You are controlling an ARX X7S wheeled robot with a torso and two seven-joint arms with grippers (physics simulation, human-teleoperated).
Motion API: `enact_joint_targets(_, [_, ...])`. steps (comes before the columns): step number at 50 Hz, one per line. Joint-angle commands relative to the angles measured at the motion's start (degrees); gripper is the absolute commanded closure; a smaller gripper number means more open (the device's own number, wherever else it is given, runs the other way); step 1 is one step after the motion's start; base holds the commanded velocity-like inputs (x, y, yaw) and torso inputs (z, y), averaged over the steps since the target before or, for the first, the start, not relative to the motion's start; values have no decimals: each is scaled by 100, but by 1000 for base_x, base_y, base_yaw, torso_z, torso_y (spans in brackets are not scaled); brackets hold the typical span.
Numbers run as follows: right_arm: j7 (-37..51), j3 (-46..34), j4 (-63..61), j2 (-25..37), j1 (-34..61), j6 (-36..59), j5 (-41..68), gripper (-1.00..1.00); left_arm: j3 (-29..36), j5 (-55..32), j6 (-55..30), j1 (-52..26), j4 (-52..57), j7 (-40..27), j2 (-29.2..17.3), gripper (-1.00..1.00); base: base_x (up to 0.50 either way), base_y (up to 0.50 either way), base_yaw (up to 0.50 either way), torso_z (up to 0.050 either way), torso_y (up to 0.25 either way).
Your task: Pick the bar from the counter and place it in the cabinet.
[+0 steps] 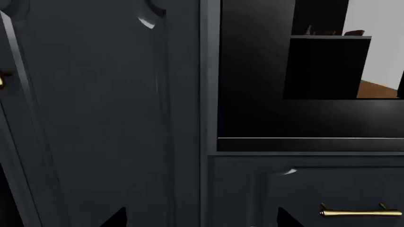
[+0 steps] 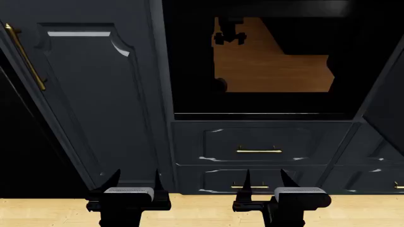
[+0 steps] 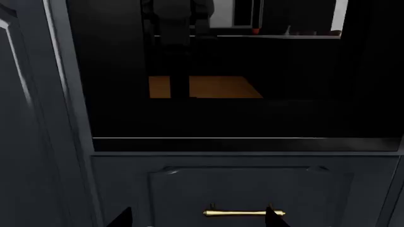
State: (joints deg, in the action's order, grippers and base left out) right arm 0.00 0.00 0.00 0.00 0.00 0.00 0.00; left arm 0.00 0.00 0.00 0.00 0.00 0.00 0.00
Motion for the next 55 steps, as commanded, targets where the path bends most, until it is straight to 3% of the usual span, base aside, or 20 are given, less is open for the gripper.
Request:
enact_joint_targets(1, [118, -106, 3, 90, 2, -19, 90, -100, 108, -88, 3, 0, -3, -101, -92, -100, 0, 0, 0, 0, 0])
enact_joint_targets(15, [343, -301, 79, 281, 33, -48, 425, -100, 167, -637, -242, -77, -28, -370, -233, -100, 0, 0, 0, 0, 0])
enact_joint_targets(21, [370, -379, 63, 330, 44, 13, 540, -100, 138, -893, -493, -75, 93, -444, -294, -100, 0, 0, 0, 50, 0])
enact_joint_targets(28, [571, -379, -662, 422, -228, 426, 608, -100, 62, -1069, -1062, 242, 991, -672, -441, -100, 0, 0, 0, 50, 0])
enact_joint_targets(33, [675, -428, -3003, 712, -866, 2158, 904, -100, -84, -1503, -2486, 757, 3294, -820, -879, -100, 0, 0, 0, 50, 0])
enact_joint_targets(38, [747, -412, -3828, 922, -957, 2843, 971, -100, -159, -1672, -2918, 766, 3823, -905, -1010, -100, 0, 0, 0, 50, 0])
enact_joint_targets(42, [828, 411, -5809, 1263, -360, 5397, 1984, -100, -1852, -4096, -5994, -76, 5853, -1535, -1512, -100, 0, 0, 0, 0, 0])
enact_joint_targets(44, [1603, 701, -5998, 1782, -55, 5755, 3218, -100, -2398, -5353, -6499, -349, 5993, -2127, -1848, -100, 0, 0, 0, 0, 0])
enact_joint_targets(48, [4253, 443, -5997, 3698, 606, 5068, 6286, -100, -2790, -7424, -6508, -573, 5983, -3414, -2768, -100, -36, 0, 0, 0, 0])
enact_joint_targets(52, [5524, -519, -5998, 5185, 1359, 3850, 7457, -100, -2868, -8956, -6349, -953, 5891, -4457, -3480, -100, -467, 0, 0, 0, 0])
enact_joint_targets(55, [6018, -1697, -5999, 6209, 2158, 2749, 7758, -100, -2760, -9721, -6145, -1239, 5870, -5031, -3910, -100, -500, 0, 0, 0, 0])
